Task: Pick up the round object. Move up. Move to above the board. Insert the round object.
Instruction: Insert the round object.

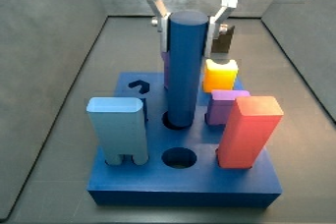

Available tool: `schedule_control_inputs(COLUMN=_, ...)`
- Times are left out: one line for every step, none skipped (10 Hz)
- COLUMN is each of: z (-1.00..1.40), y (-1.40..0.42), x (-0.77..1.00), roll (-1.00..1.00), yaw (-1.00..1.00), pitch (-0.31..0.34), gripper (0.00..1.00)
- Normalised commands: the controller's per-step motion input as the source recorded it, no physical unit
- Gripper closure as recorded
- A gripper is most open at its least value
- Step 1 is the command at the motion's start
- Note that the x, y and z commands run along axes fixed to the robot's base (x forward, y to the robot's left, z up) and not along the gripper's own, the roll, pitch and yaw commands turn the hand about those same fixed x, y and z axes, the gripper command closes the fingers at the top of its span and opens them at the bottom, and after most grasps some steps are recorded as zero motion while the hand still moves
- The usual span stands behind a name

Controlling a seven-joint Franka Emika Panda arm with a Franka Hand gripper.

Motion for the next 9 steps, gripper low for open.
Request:
schedule_control_inputs(z=0.00, y=0.04, x=0.00, roll=0.00, yaw=-0.12, pitch=0.000, gripper=1.00)
schedule_control_inputs(z=0.00, y=0.00, x=-0.04, roll=0.00, yaw=-0.05, pitch=0.000, gripper=1.00)
schedule_control_inputs(z=0.00, y=-0.07, x=-0.14, roll=0.00, yaw=-0.02, pitch=-0.010, gripper=1.00)
schedule_control_inputs(z=0.00, y=-0.08, x=-0.21, roll=0.01, yaw=-0.02, pitch=-0.024, gripper=1.00)
schedule_control_inputs(z=0.00, y=-0.12, x=-0.21, roll=0.02, yaw=-0.01, pitch=-0.034, gripper=1.00)
schedule_control_inputs(z=0.00, y=0.00, x=-0.10, roll=0.03, yaw=-0.03, pitch=0.000, gripper=1.00)
schedule_control_inputs(z=0.00, y=0.00, x=-0.01, roll=0.01, yaw=-0.04, pitch=0.000, gripper=1.00)
schedule_control_inputs(z=0.00, y=0.00, x=0.00, roll=0.01, yaw=-0.08, pitch=0.000, gripper=1.00)
schedule_control_inputs(z=0.00, y=0.01, x=0.06, roll=0.01, yaw=-0.06, pitch=0.000, gripper=1.00)
